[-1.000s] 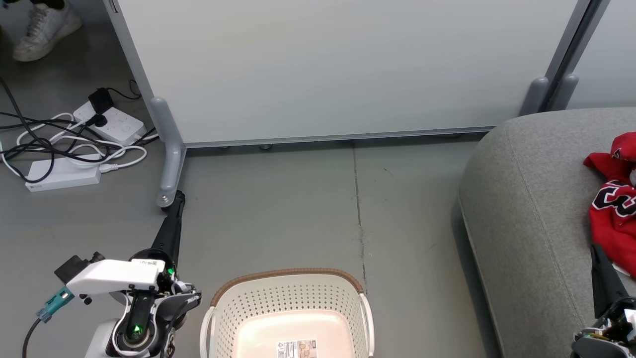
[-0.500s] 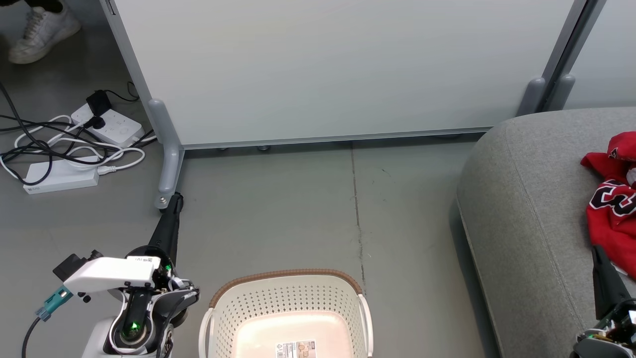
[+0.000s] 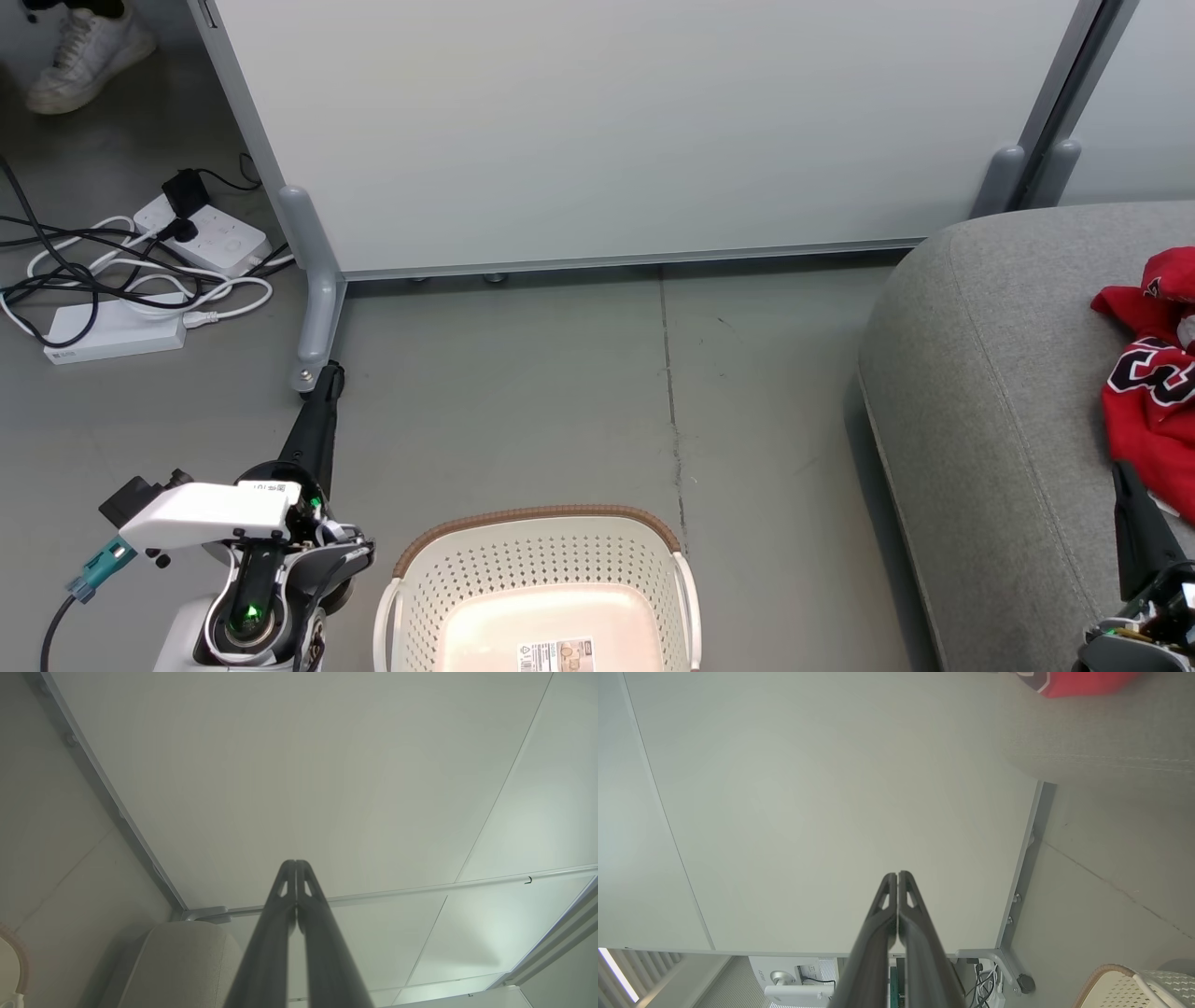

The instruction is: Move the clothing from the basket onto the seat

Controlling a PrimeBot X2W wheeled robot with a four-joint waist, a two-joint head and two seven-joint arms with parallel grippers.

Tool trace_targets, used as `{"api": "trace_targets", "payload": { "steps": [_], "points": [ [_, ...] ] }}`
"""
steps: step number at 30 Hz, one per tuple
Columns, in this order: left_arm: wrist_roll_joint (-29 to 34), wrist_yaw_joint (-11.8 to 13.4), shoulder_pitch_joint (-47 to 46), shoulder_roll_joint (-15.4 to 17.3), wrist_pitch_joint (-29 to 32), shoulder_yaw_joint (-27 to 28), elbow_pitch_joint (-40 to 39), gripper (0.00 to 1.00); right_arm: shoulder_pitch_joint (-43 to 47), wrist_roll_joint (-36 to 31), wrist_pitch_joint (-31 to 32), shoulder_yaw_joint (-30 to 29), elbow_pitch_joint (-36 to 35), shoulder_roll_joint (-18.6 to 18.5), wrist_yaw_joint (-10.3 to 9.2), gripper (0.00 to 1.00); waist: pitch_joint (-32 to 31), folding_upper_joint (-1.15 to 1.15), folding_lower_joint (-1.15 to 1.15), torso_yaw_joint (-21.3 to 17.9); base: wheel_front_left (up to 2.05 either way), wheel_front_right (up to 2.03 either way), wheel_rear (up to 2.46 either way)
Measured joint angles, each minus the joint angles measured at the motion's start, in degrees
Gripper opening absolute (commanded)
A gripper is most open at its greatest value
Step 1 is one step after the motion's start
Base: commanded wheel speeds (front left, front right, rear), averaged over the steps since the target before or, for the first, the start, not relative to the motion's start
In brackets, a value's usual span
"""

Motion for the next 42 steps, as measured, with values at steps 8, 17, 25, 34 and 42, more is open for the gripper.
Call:
{"api": "trace_targets", "payload": {
  "steps": [8, 17, 25, 34, 42],
  "points": [
    [0.1, 0.0, 0.0, 0.0, 0.0, 0.1, 0.0, 0.0, 0.1, 0.7, -0.6, 0.7, -0.1, -0.6, 0.01, 0.0, 0.0, 0.0, 0.0, 0.0, 0.0, 0.0, 0.0],
    [0.2, 0.0, 0.0, -0.1, 0.0, 0.2, 0.0, 0.0, 0.1, 1.4, -1.3, 1.5, -0.2, -1.2, 0.0, 0.0, 0.0, 0.0, 0.0, 0.0, 0.0, 0.0, 0.0],
    [0.3, 0.0, 0.0, -0.1, 0.1, 0.2, 0.0, 0.0, 0.1, 2.0, -2.0, 2.1, -0.3, -1.8, 0.0, 0.0, 0.0, 0.0, 0.0, 0.0, 0.0, 0.0, 0.0],
    [0.4, 0.0, 0.0, -0.2, 0.2, 0.3, 0.0, 0.0, 0.2, 2.6, -2.6, 3.0, -0.5, -2.6, 0.0, 0.0, 0.0, 0.0, 0.0, 0.0, 0.0, 0.0, 0.0],
    [0.4, 0.0, 0.0, -0.2, 0.3, 0.4, 0.0, 0.0, 0.3, 3.2, -3.4, 3.6, -0.6, -3.1, 0.0, 0.0, 0.0, 0.0, 0.0, 0.0, 0.0, 0.0, 0.0]
  ]
}}
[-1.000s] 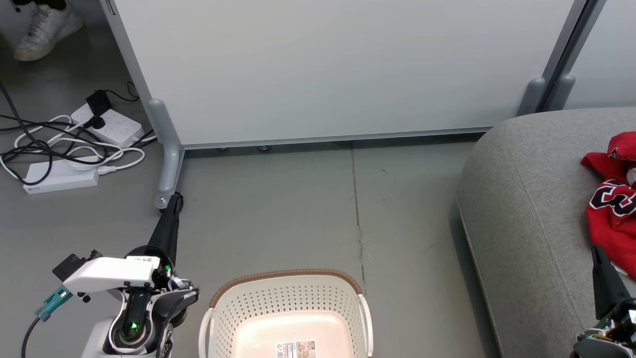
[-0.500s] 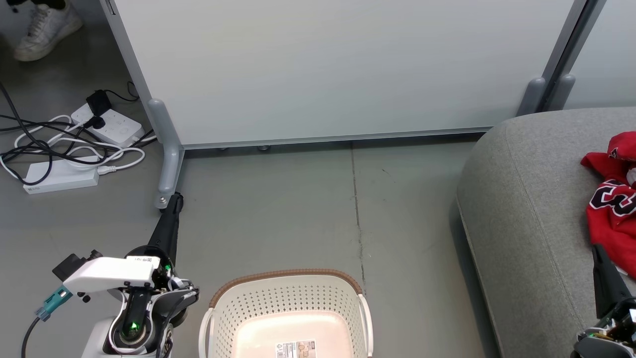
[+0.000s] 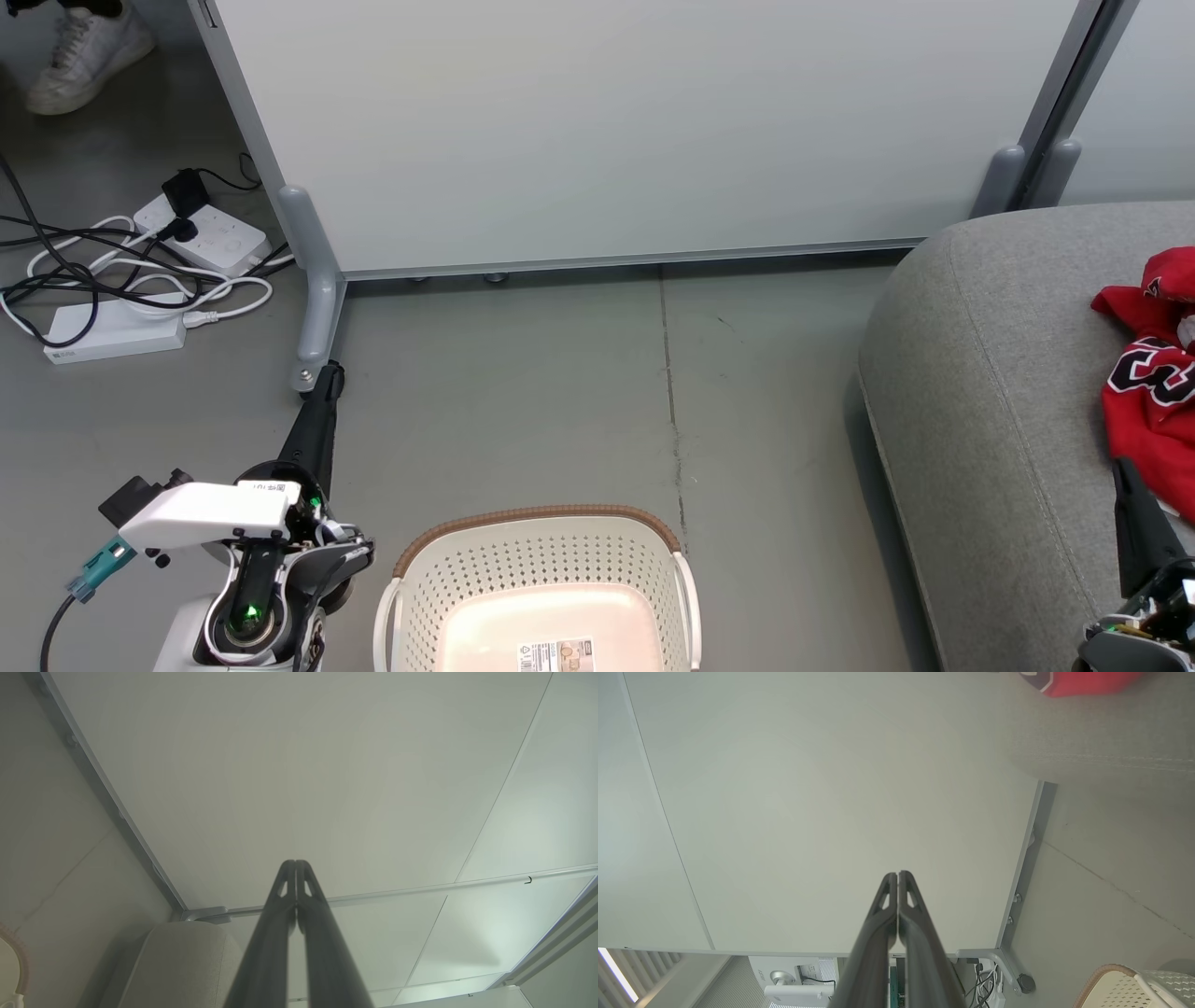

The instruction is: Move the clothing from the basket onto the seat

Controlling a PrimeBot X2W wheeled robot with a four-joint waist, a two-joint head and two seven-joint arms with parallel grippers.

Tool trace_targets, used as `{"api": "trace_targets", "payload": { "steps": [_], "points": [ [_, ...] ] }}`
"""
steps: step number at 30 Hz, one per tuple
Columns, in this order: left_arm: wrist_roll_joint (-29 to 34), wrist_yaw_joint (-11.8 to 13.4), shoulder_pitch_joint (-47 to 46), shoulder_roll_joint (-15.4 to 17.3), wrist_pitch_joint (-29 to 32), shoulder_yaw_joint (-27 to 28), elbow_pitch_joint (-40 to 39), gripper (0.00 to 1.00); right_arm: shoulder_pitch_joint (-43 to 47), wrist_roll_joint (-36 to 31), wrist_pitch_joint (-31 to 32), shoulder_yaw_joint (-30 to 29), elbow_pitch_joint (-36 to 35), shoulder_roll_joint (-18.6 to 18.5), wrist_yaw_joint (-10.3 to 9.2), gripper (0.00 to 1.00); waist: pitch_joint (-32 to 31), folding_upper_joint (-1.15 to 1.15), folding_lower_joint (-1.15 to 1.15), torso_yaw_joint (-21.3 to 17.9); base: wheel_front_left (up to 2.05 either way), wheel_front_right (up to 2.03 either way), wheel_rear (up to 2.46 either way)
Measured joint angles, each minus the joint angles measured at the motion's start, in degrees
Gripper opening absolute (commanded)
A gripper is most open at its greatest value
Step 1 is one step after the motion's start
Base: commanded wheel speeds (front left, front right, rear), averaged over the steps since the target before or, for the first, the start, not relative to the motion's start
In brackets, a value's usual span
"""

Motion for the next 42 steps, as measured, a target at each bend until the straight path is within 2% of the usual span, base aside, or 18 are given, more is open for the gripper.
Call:
{"api": "trace_targets", "payload": {
  "steps": [42],
  "points": [
    [0.2, 0.0, 0.0, -0.3, 0.3, 0.4, 0.0, 0.0, 0.4, 3.1, -3.5, 3.6, -1.1, -3.3, 0.0, 0.0, 0.0, 0.0, 0.0, 0.0, 0.0, 0.0, 0.0]
  ]
}}
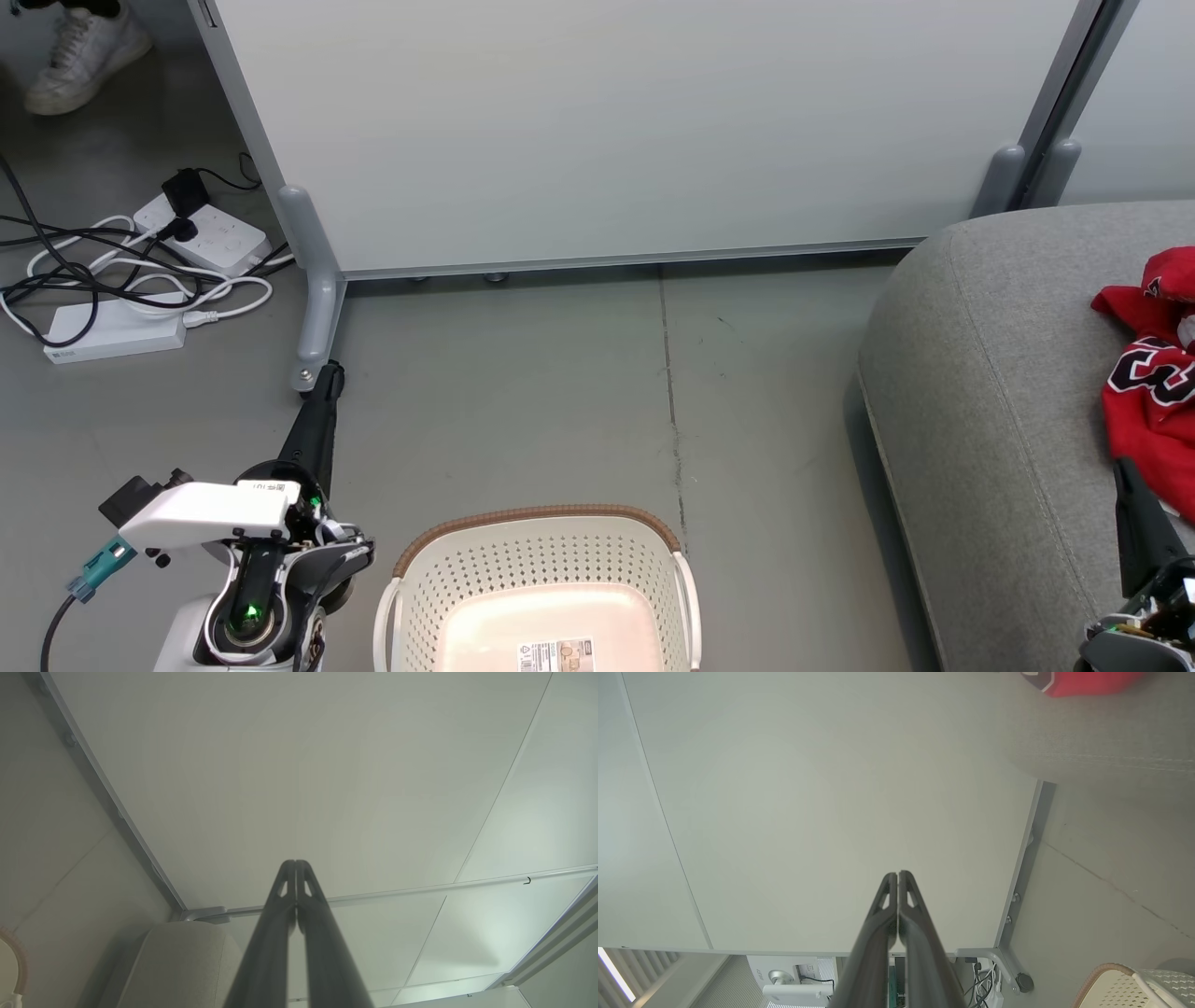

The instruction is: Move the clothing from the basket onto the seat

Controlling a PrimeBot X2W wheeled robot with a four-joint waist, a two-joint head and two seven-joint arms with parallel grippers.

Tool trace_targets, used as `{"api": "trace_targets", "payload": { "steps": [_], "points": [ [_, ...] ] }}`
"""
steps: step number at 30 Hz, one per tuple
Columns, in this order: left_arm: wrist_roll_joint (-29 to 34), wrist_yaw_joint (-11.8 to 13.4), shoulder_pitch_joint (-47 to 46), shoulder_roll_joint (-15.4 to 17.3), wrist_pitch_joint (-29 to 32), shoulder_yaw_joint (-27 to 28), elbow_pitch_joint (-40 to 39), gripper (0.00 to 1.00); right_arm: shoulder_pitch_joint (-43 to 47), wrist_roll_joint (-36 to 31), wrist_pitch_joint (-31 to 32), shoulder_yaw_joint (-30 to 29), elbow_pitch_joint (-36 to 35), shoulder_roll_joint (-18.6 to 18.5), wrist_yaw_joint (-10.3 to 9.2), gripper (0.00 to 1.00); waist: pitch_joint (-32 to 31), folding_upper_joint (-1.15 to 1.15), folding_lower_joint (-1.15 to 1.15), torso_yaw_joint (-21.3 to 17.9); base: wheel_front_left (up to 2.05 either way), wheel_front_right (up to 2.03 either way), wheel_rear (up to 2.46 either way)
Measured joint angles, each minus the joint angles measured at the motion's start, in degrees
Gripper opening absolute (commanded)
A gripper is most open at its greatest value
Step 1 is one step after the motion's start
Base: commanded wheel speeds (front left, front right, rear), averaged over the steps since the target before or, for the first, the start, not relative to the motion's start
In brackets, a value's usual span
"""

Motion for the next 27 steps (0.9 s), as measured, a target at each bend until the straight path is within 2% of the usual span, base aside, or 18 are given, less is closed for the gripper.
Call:
{"api": "trace_targets", "payload": {
  "steps": [27],
  "points": [
    [0.3, 0.0, 0.0, -0.2, 0.1, 0.2, 0.0, 0.0, 0.1, 1.9, -2.0, 2.1, -0.5, -1.9, 0.0, 0.0, 0.0, 0.0, 0.0, 0.0, 0.0, 0.0, 0.0]
  ]
}}
